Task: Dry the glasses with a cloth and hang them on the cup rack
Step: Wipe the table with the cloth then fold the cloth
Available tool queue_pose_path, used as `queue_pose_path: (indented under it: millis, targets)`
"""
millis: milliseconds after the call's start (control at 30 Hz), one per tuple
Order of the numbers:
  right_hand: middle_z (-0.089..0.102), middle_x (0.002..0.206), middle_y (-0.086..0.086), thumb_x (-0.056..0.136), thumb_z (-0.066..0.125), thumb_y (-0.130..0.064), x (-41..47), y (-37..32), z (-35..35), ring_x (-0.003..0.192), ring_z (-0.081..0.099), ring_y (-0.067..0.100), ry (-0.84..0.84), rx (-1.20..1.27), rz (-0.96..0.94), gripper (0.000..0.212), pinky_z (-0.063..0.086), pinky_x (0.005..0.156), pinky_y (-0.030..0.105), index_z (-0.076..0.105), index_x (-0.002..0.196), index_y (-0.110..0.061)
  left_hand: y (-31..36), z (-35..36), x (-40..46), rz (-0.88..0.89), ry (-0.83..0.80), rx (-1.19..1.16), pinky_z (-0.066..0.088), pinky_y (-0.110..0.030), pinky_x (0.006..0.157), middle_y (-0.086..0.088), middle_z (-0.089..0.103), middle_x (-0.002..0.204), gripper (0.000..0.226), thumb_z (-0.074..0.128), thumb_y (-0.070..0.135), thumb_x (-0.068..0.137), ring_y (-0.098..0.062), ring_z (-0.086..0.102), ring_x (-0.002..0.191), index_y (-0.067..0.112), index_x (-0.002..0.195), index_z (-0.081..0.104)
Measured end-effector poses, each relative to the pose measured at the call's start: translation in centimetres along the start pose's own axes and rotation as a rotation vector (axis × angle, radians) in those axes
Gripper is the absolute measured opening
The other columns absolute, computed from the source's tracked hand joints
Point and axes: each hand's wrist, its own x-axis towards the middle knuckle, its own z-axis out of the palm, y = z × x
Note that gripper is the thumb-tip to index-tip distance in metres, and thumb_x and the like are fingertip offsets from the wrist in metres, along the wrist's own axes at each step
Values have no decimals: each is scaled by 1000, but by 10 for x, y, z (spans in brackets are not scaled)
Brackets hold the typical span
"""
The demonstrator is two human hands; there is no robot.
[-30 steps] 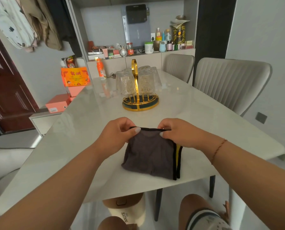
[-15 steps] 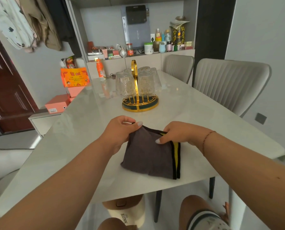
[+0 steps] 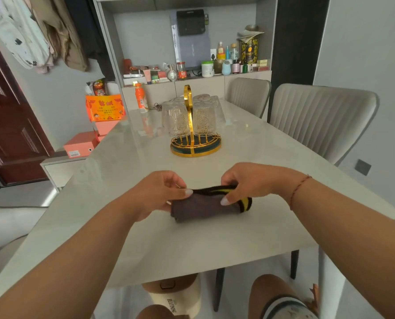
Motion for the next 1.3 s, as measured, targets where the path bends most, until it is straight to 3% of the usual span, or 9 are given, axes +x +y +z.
queue_pose_path:
  millis: [133,333,567,733,900,967,1033,1133,1300]
  targets:
    - [59,84,-6,82,70,-41,17,5,9,77,54,11,136,97,30,27,44,67,22,64,96,-19,-4,0,5,-51,84,53,54,-28,59,-8,68,84,13,73,16,87,-20,64,75,9,87,63]
    - [55,102,-5,78,73,-43,31,19,17,96,54,14,150,1,107,40,44,80,25,59,109,-22,-21,9,22,0,329,560,39,-24,60,5,62,82,31,71,48,83,-10,56,76,18,83,62]
    - [58,107,-8,87,62,-43,33,11,19,102,56,12,137,75,35,33,45,87,25,60,116,-26,-15,13,21,-53,302,532,43,-29,70,-8,68,83,46,61,49,90,-18,56,73,4,87,69]
    - [61,120,-2,91,58,-39,37,4,27,104,55,14,67,21,47,34,44,89,26,59,122,-25,-12,13,17,-90,266,535,50,-33,81,-2,69,91,40,69,50,84,-12,59,80,11,92,70]
    - [55,102,-3,87,64,-31,39,3,28,93,52,14,25,73,101,29,41,77,24,61,114,-21,-13,10,22,-63,257,461,54,-35,77,-2,68,93,32,80,41,77,-18,65,87,17,94,66]
    - [51,90,-6,86,66,-24,40,6,26,86,50,12,90,189,145,24,40,71,22,63,108,-17,-11,11,27,7,348,392,56,-35,79,2,66,94,31,75,41,82,-17,64,86,19,100,62]
    - [51,83,-6,84,67,-17,43,13,20,81,50,12,283,373,230,14,40,66,23,63,98,-16,-7,13,31,95,433,343,55,-33,79,5,65,95,29,67,45,88,-14,64,86,21,103,61]
    - [57,93,2,86,62,-18,44,35,12,85,52,18,606,453,439,13,43,74,30,57,98,-14,0,17,33,169,439,311,48,-25,71,7,64,92,25,61,45,92,-11,61,84,21,101,62]
    - [38,132,15,88,63,-29,37,55,23,118,47,34,550,191,574,56,43,94,39,36,135,-11,-5,28,39,185,312,407,45,-22,71,7,65,96,26,54,45,96,-9,59,89,21,102,62]
